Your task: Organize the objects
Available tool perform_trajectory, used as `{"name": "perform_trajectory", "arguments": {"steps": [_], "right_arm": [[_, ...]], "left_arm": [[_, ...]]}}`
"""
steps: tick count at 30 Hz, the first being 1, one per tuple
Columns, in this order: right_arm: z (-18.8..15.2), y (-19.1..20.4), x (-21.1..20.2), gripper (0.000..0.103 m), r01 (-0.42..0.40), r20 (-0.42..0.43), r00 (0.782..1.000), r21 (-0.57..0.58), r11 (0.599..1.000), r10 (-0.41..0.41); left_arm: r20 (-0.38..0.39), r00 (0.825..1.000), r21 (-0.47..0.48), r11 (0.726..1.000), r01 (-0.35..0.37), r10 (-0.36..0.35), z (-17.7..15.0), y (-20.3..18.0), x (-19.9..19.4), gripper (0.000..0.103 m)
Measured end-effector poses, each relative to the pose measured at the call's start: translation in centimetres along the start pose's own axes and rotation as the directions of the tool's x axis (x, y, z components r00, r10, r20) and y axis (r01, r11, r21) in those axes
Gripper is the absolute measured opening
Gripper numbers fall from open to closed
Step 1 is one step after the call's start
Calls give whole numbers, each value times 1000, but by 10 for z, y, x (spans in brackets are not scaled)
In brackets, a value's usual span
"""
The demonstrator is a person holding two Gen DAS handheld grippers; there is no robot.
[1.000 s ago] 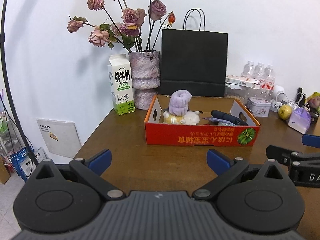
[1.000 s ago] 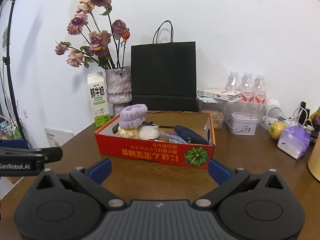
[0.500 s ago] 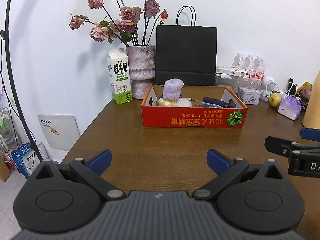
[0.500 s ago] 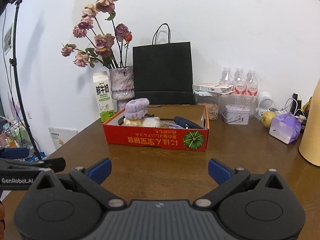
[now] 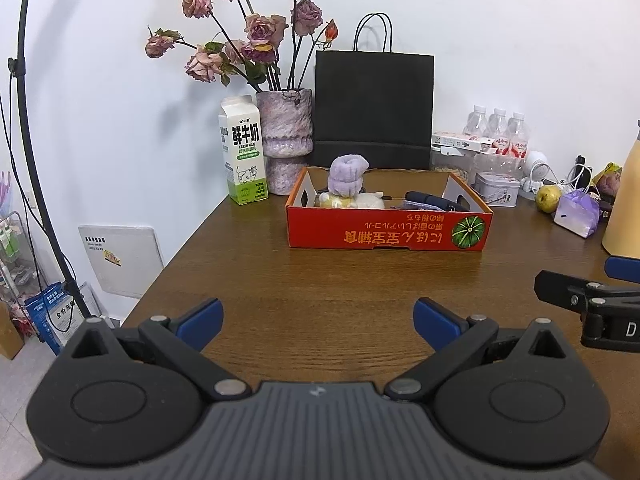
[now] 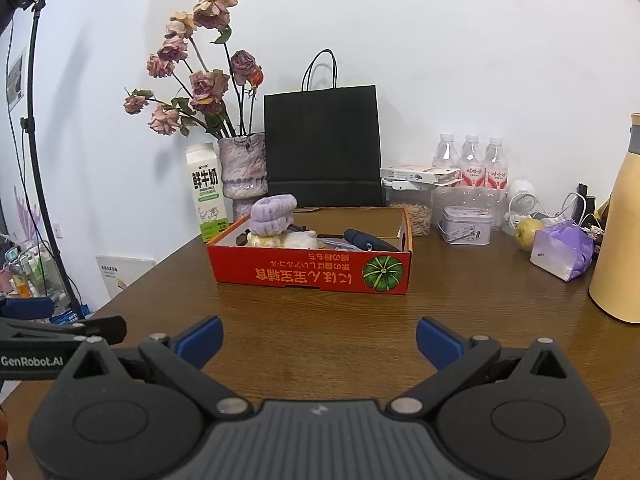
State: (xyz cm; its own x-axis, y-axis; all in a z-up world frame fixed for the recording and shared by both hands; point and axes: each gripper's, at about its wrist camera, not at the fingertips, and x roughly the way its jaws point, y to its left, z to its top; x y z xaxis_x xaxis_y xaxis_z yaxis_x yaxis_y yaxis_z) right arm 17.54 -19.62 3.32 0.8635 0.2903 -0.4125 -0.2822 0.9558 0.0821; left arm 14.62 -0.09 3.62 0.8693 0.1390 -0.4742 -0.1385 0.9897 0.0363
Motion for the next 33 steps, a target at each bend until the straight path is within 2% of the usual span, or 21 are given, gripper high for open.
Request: {"name": "perform_trajectory", "arguments": {"steps": [33], "right_arm": [[-4, 9, -3, 103, 0, -16, 1000, -12, 1000, 0]], "left_arm": [[-11, 1000, -6, 1000, -4, 4, -6, 6, -2, 103]]}}
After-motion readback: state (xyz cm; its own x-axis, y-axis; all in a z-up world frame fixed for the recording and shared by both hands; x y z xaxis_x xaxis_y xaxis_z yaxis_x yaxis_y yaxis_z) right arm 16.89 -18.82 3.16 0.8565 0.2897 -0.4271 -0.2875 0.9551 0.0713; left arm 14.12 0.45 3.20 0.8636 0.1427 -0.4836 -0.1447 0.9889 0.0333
